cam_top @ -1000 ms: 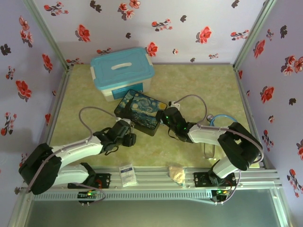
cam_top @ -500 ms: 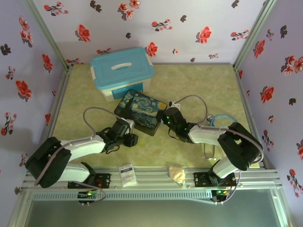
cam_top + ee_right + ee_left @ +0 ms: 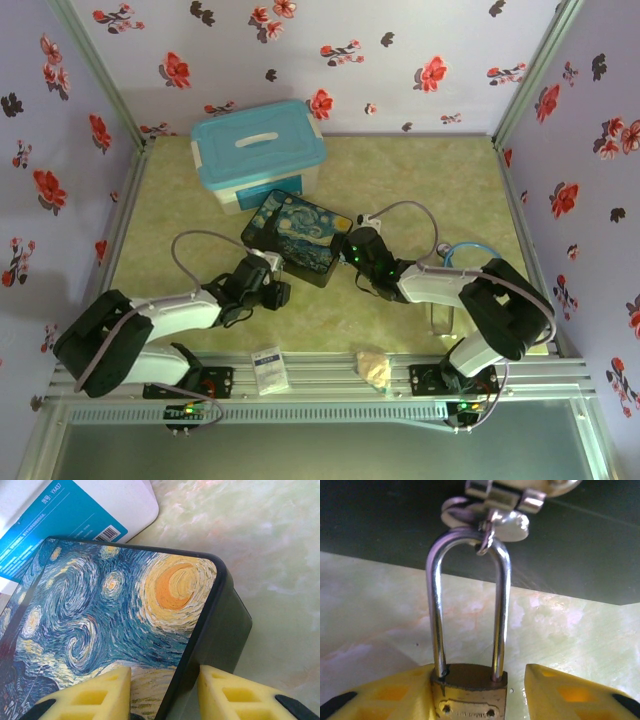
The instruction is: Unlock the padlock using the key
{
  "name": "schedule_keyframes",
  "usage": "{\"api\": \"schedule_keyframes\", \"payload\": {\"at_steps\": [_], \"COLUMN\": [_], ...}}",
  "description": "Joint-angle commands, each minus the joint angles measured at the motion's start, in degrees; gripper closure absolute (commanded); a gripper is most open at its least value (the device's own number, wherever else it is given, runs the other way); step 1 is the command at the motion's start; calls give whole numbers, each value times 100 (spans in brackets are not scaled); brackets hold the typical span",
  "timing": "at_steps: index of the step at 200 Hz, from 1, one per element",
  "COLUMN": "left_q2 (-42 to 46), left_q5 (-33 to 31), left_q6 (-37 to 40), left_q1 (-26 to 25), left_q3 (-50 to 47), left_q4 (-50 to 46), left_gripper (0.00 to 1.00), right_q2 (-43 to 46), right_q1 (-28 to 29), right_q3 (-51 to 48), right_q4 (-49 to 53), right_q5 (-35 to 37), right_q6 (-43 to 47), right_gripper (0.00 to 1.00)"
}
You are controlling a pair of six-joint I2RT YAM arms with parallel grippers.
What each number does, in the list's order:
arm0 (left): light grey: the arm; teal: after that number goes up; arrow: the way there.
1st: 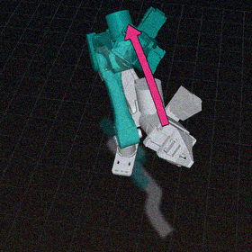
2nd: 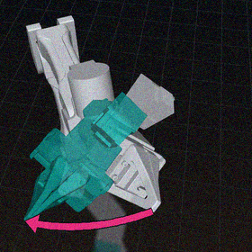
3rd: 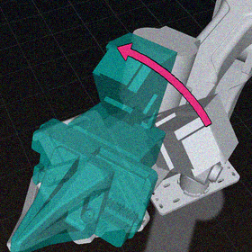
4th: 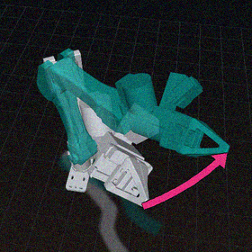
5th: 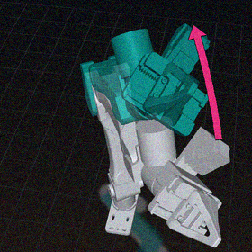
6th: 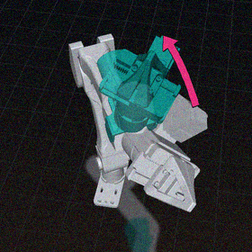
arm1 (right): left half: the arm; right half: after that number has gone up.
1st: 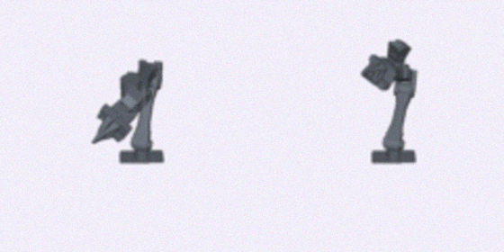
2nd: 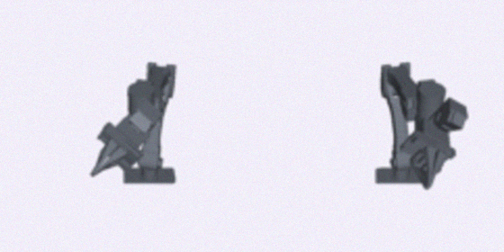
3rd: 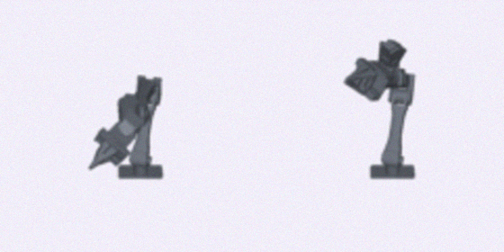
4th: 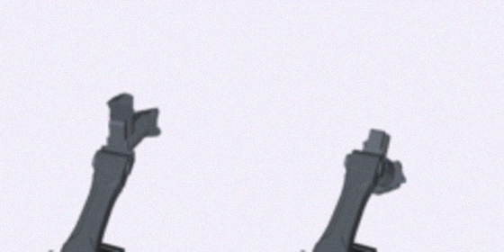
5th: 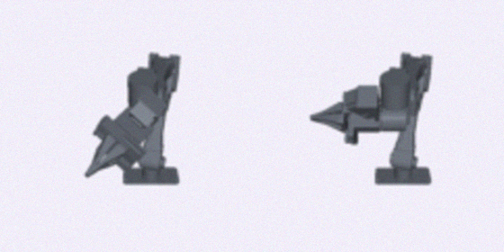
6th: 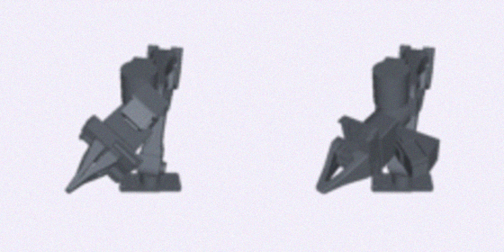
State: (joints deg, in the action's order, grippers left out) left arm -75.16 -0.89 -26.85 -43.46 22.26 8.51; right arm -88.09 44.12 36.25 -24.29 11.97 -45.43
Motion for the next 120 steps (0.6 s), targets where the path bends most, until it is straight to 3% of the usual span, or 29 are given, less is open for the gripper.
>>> {"api": "schedule_keyframes", "payload": {"at_steps": [1,26,56,120], "left_q2": [173,391,525,413], "left_q5": [9,21,45,-122], "left_q6": [-212,-302,-270,-314], "left_q1": [31,31,13,-38], "left_q3": [-234,-285,-281,-152], "left_q4": [-348,-410,-512,-665], "left_gripper": [55,57,69,71], "right_q2": [-289,-312,-329,-370], "right_q1": [-35,-35,-35,-35], "right_q3": [-181,-171,-178,-259], "right_q4": [762,752,743,677], "right_q5": [-94,-88,-83,-75], "right_q6": [199,198,208,184], "right_gripper": [63,63,63,64]}}
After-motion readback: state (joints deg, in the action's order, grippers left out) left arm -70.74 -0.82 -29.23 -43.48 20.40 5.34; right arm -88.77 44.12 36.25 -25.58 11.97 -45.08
